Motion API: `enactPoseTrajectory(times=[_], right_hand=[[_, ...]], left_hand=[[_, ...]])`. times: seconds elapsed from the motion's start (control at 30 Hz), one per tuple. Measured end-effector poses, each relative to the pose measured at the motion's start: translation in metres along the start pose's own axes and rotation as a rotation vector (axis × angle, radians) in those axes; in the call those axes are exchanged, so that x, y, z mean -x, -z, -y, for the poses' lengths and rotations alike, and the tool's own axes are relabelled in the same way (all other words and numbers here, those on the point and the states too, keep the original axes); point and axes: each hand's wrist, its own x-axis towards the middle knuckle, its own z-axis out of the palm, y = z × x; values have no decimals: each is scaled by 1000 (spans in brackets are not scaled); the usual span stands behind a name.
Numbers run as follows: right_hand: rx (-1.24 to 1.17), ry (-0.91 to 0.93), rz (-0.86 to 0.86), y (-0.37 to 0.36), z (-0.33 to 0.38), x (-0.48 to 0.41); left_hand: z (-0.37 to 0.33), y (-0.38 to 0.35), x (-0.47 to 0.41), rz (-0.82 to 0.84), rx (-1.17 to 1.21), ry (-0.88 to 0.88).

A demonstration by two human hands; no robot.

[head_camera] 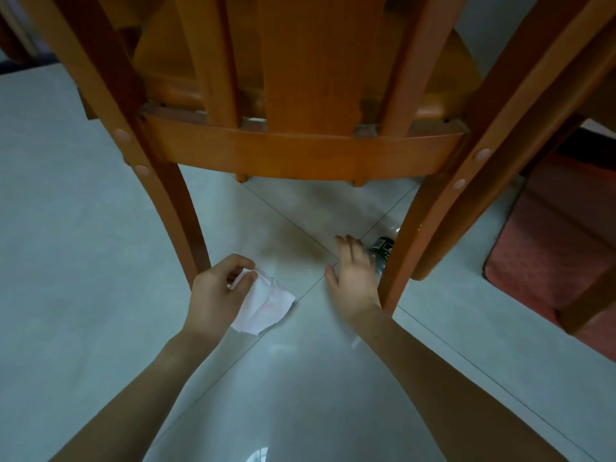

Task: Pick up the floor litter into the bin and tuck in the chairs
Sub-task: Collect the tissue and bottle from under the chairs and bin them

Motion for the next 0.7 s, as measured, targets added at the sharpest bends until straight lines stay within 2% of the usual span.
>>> enactPoseTrajectory(times=[0.17, 0.3, 0.47, 0.7], right_hand=[[130, -201, 31, -20, -9, -14], [67, -289, 37, -33, -19, -16], [197, -210, -17, -47, -31, -17], [-91, -10, -86, -44, -30, 4]], left_hand=[[9, -13, -6, 28, 77, 44], [15, -22, -8, 21, 88, 64], [16, -32, -4, 35, 82, 86], [19, -33, 1, 62, 70, 74]])
